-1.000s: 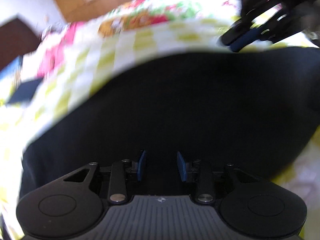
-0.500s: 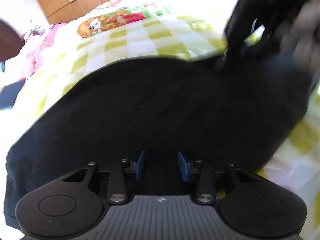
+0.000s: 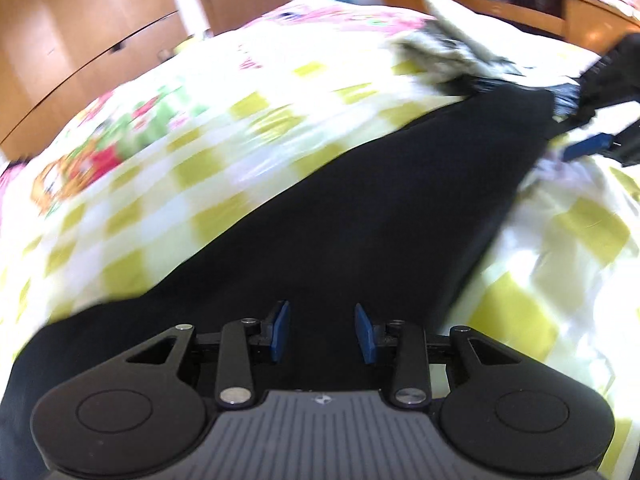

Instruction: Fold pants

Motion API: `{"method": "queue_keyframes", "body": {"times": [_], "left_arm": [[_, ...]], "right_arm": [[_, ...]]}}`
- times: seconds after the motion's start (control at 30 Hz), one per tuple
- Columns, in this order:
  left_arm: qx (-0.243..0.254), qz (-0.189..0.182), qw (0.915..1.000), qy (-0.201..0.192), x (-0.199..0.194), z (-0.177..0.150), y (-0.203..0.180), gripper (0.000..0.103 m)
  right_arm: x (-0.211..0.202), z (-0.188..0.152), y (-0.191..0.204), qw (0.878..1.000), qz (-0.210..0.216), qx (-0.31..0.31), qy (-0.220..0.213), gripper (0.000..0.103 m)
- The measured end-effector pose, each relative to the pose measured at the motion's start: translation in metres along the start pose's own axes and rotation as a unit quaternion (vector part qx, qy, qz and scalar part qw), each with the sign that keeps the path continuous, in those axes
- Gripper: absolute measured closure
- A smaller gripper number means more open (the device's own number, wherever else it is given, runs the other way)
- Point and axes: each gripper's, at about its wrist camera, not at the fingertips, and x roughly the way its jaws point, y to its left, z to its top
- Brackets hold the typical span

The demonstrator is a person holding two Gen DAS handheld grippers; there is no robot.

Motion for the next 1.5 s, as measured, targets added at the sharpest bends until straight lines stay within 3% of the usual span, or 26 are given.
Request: {"method": "queue_keyframes", "body": {"times": [0.07, 0.17, 0.2, 0.23, 0.33, 0.4, 0.5, 0.57, 0.67, 0.7, 0.77, 0.9, 1.0, 1.07, 1.1, 1.13, 1.23, 1.3, 1.43, 1.5], "left_arm": [[0.021, -0.010, 0.9997, 0.002, 0.006, 0.011, -0.016, 0.054], [0.052, -0.015, 0.9985, 0.003, 0.004, 0.017, -0.034, 0.054], [0.059, -0.016, 0.9981, 0.004, 0.006, 0.022, -0.038, 0.054], [0.064, -0.017, 0.9978, 0.004, 0.005, 0.023, -0.039, 0.054], [0.069, -0.020, 0.9974, -0.001, -0.001, 0.023, -0.035, 0.054], [0.069, -0.020, 0.9974, -0.005, -0.005, 0.023, -0.031, 0.054], [0.066, -0.017, 0.9975, -0.018, -0.013, 0.027, -0.024, 0.054], [0.059, -0.017, 0.9977, -0.026, -0.021, 0.028, -0.018, 0.053], [0.046, -0.021, 0.9984, -0.024, -0.020, 0.027, -0.011, 0.052], [0.045, -0.021, 0.9985, -0.021, -0.016, 0.025, -0.011, 0.052], [0.045, -0.025, 0.9986, -0.016, -0.012, 0.020, -0.012, 0.052], [0.054, -0.033, 0.9980, -0.005, -0.009, 0.012, -0.019, 0.052], [0.060, -0.038, 0.9975, 0.000, -0.009, 0.010, -0.021, 0.052], [0.066, -0.038, 0.9971, 0.000, -0.009, 0.012, -0.022, 0.052], [0.066, -0.037, 0.9971, -0.001, -0.009, 0.013, -0.022, 0.052], [0.065, -0.037, 0.9972, -0.002, -0.008, 0.014, -0.021, 0.052], [0.061, -0.031, 0.9976, -0.009, -0.009, 0.017, -0.018, 0.052], [0.062, -0.025, 0.9976, -0.017, -0.010, 0.020, -0.016, 0.052], [0.058, -0.010, 0.9975, -0.040, -0.022, 0.031, -0.002, 0.052], [0.053, -0.001, 0.9970, -0.056, -0.031, 0.037, 0.005, 0.052]], "right_arm": [[0.009, 0.002, 0.001, 1.000, 0.024, 0.009, 0.000, 0.070], [0.017, 0.008, 0.010, 1.000, 0.028, 0.000, -0.010, 0.071], [0.016, 0.009, 0.015, 1.000, 0.025, -0.006, -0.015, 0.079], [0.016, 0.010, 0.021, 1.000, 0.020, -0.009, -0.017, 0.094], [0.010, 0.013, 0.046, 0.998, 0.051, -0.024, -0.018, 0.095], [0.001, 0.016, 0.069, 0.995, 0.094, -0.035, -0.018, 0.095], [-0.016, 0.012, 0.103, 0.988, 0.122, -0.087, -0.035, 0.095], [-0.014, 0.008, 0.102, 0.990, 0.093, -0.102, -0.029, 0.094], [0.000, 0.004, 0.069, 0.995, -0.029, -0.095, -0.005, 0.090], [0.004, 0.003, 0.058, 0.996, -0.042, -0.083, 0.012, 0.090], [0.002, 0.000, 0.038, 0.998, -0.031, -0.051, 0.017, 0.090], [-0.010, 0.001, 0.035, 0.999, -0.009, -0.044, -0.019, 0.075], [-0.005, 0.009, 0.042, 0.999, 0.011, -0.041, -0.029, 0.075], [-0.001, 0.012, 0.049, 0.997, 0.015, -0.058, -0.043, 0.084], [0.000, 0.013, 0.050, 0.997, 0.012, -0.060, -0.046, 0.099], [0.003, 0.014, 0.051, 0.998, 0.010, -0.054, -0.045, 0.098], [-0.001, 0.016, 0.059, 0.997, 0.039, -0.048, -0.041, 0.098], [-0.008, 0.021, 0.075, 0.995, 0.079, -0.038, -0.041, 0.098], [-0.031, 0.028, 0.118, 0.981, 0.174, -0.059, -0.068, 0.098], [-0.040, 0.026, 0.122, 0.976, 0.192, -0.066, -0.079, 0.098]]}}
